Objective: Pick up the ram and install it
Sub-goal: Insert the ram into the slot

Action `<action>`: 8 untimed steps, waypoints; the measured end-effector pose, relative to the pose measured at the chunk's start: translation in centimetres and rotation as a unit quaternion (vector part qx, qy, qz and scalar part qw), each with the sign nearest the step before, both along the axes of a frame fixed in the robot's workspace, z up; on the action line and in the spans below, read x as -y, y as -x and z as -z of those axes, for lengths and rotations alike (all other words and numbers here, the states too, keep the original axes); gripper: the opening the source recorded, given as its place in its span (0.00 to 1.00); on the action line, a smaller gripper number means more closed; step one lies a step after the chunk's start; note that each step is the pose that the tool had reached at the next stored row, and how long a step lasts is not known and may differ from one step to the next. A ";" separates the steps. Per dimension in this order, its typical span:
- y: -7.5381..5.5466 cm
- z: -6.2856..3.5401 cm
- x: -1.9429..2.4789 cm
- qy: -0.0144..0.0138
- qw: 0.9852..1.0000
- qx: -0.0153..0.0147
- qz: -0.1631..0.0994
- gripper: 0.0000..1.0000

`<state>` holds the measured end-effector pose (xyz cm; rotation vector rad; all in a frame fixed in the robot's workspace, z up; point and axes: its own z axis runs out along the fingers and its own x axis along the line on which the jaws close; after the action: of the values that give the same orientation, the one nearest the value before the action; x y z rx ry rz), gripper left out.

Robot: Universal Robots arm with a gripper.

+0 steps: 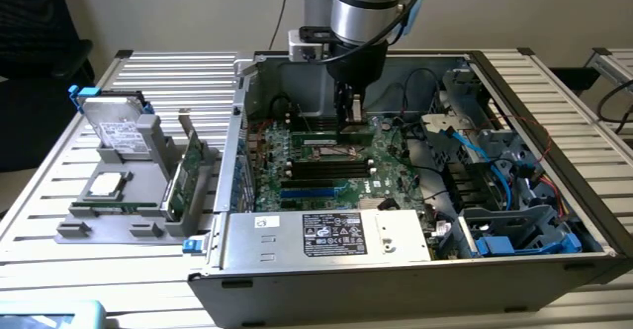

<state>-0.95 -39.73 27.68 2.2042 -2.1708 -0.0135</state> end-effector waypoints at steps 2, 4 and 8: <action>0.0 0.22 0.00 0.004 1.000 0.000 0.000 0.13; 0.0 0.42 0.00 0.007 1.000 0.000 0.000 0.13; 0.0 0.74 0.00 0.010 1.000 0.000 -0.002 0.13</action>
<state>-0.95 -39.73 26.94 2.1980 -2.1559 0.0090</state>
